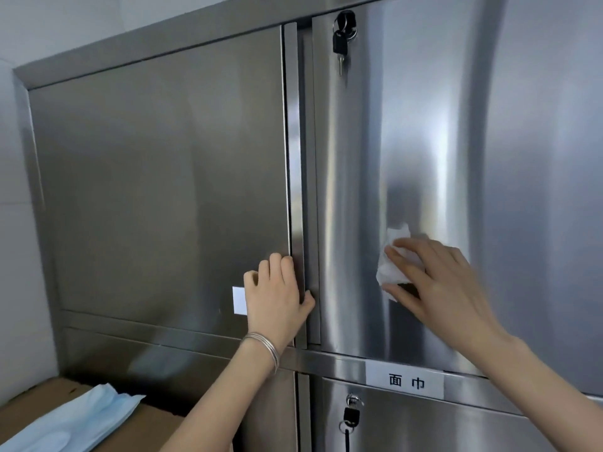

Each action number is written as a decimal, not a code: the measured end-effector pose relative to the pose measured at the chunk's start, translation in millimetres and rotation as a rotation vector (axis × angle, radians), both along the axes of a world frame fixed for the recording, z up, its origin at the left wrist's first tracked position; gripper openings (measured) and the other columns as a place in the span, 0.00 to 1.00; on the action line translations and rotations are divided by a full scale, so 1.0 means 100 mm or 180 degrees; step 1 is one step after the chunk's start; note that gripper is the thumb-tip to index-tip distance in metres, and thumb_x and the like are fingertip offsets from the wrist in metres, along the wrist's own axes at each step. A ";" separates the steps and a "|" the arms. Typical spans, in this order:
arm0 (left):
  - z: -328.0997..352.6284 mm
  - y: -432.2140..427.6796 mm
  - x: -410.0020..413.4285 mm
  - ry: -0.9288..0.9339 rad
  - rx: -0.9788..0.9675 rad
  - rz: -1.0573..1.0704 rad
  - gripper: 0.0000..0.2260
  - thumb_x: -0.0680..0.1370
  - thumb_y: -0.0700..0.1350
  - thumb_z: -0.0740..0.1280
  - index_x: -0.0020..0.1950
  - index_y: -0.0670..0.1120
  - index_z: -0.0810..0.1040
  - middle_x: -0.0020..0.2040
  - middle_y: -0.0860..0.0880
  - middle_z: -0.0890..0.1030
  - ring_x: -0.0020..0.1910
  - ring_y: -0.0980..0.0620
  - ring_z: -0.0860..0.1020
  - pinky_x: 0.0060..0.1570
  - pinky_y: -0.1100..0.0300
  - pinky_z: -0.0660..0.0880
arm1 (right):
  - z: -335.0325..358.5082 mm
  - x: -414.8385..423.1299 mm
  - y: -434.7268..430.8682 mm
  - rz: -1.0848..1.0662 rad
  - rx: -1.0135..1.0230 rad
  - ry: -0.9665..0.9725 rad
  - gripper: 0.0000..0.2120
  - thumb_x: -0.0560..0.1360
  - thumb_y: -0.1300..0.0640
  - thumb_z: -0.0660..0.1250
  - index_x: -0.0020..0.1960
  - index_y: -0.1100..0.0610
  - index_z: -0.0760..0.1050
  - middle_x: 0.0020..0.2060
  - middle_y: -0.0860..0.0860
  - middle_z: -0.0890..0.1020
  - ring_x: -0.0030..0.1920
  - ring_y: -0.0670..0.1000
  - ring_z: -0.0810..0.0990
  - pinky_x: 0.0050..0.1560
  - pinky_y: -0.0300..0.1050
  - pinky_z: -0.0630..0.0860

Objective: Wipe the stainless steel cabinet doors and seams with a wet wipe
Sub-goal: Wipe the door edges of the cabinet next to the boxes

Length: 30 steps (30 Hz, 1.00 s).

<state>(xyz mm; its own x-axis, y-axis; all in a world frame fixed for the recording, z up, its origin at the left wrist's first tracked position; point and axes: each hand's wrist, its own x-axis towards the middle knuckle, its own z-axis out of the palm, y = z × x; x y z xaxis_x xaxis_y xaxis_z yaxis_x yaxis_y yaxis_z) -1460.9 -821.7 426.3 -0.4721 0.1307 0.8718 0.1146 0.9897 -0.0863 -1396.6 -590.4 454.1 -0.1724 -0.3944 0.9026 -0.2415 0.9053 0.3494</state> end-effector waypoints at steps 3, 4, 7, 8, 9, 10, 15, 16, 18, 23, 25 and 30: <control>-0.03 0.00 0.06 0.0059 0.0078 -0.0013 0.23 0.63 0.54 0.73 0.50 0.41 0.76 0.42 0.46 0.75 0.38 0.46 0.74 0.39 0.52 0.70 | 0.03 0.07 -0.01 -0.0051 0.0080 -0.0029 0.20 0.65 0.60 0.78 0.55 0.65 0.80 0.52 0.59 0.81 0.52 0.60 0.78 0.52 0.47 0.66; -0.04 -0.01 0.10 0.0070 0.0104 -0.0015 0.24 0.63 0.53 0.74 0.51 0.40 0.77 0.42 0.46 0.75 0.38 0.46 0.75 0.40 0.52 0.70 | 0.05 0.10 -0.02 -0.0028 0.0103 -0.0032 0.20 0.63 0.63 0.78 0.54 0.65 0.80 0.52 0.60 0.81 0.51 0.61 0.80 0.52 0.46 0.66; -0.04 -0.04 0.29 0.0137 0.0130 0.0017 0.23 0.63 0.51 0.74 0.52 0.39 0.77 0.41 0.45 0.76 0.37 0.45 0.76 0.42 0.51 0.72 | 0.12 0.20 -0.01 0.0139 0.0224 0.0031 0.18 0.62 0.66 0.79 0.51 0.65 0.82 0.49 0.59 0.83 0.48 0.62 0.82 0.50 0.46 0.66; -0.04 -0.06 0.37 0.0156 0.0124 0.0051 0.23 0.64 0.51 0.74 0.53 0.38 0.77 0.41 0.45 0.76 0.38 0.44 0.76 0.43 0.50 0.72 | 0.13 0.23 0.00 0.0239 0.0265 0.0068 0.16 0.63 0.66 0.78 0.51 0.65 0.82 0.48 0.59 0.83 0.47 0.62 0.82 0.49 0.46 0.66; -0.03 -0.08 0.47 0.0166 0.0117 0.0072 0.24 0.64 0.51 0.73 0.53 0.38 0.77 0.42 0.45 0.76 0.38 0.44 0.76 0.44 0.50 0.72 | 0.13 0.26 0.00 0.0357 0.0299 0.0115 0.13 0.66 0.67 0.76 0.50 0.64 0.82 0.47 0.59 0.83 0.47 0.60 0.81 0.48 0.46 0.67; -0.03 -0.09 0.58 0.0172 0.0115 0.0101 0.24 0.64 0.51 0.73 0.54 0.37 0.77 0.42 0.45 0.77 0.39 0.44 0.76 0.44 0.50 0.72 | 0.14 0.30 0.00 0.0497 0.0308 0.0138 0.11 0.68 0.67 0.73 0.51 0.64 0.82 0.47 0.58 0.83 0.48 0.58 0.80 0.47 0.45 0.68; -0.05 -0.10 1.42 0.0162 0.0157 0.0359 0.25 0.67 0.51 0.72 0.58 0.37 0.76 0.45 0.44 0.79 0.42 0.44 0.78 0.47 0.49 0.72 | 0.17 0.63 -0.02 0.1232 0.0220 0.0112 0.15 0.65 0.73 0.74 0.51 0.63 0.82 0.47 0.56 0.83 0.45 0.57 0.81 0.44 0.45 0.77; -0.06 -0.09 1.60 0.0160 0.0190 0.0381 0.25 0.67 0.51 0.72 0.58 0.37 0.76 0.45 0.45 0.79 0.42 0.44 0.78 0.47 0.50 0.72 | 0.20 0.71 -0.04 0.1402 0.0151 0.0170 0.15 0.66 0.73 0.74 0.51 0.63 0.83 0.47 0.56 0.83 0.44 0.58 0.81 0.44 0.46 0.76; -0.07 -0.06 1.96 0.0093 0.0293 0.0349 0.24 0.68 0.50 0.73 0.58 0.37 0.76 0.46 0.45 0.78 0.43 0.43 0.78 0.47 0.50 0.73 | 0.30 0.92 -0.11 0.1816 -0.0086 0.0234 0.15 0.67 0.73 0.72 0.51 0.62 0.83 0.47 0.56 0.83 0.44 0.59 0.81 0.45 0.47 0.75; 0.00 0.13 2.73 0.0029 0.1187 -0.0559 0.20 0.76 0.48 0.66 0.65 0.43 0.67 0.51 0.50 0.76 0.48 0.49 0.74 0.44 0.59 0.67 | 0.67 1.62 -0.51 0.2451 -0.0212 0.0275 0.13 0.68 0.68 0.71 0.51 0.60 0.83 0.47 0.55 0.84 0.43 0.57 0.81 0.44 0.44 0.67; 0.12 0.24 2.93 0.0143 0.1507 -0.0822 0.15 0.77 0.51 0.64 0.61 0.48 0.67 0.44 0.56 0.76 0.42 0.54 0.74 0.39 0.61 0.66 | 0.80 1.88 -0.66 0.2650 -0.0134 0.0271 0.11 0.69 0.64 0.72 0.51 0.59 0.83 0.46 0.55 0.83 0.43 0.57 0.81 0.44 0.47 0.68; 0.40 0.49 3.21 0.0213 0.2119 -0.1534 0.11 0.79 0.50 0.65 0.42 0.49 0.65 0.26 0.56 0.70 0.26 0.56 0.67 0.27 0.67 0.64 | 1.17 2.24 -0.71 0.3037 -0.0492 0.0557 0.09 0.70 0.61 0.72 0.50 0.58 0.84 0.43 0.55 0.81 0.42 0.49 0.72 0.41 0.51 0.73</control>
<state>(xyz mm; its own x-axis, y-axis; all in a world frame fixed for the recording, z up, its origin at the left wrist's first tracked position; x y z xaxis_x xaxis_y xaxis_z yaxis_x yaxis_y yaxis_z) -1139.5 -772.8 466.5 -0.4405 -0.2486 0.8626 0.5553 0.6796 0.4794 -1172.7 -661.7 570.7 0.2983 -0.1741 0.9385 -0.8514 0.3958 0.3441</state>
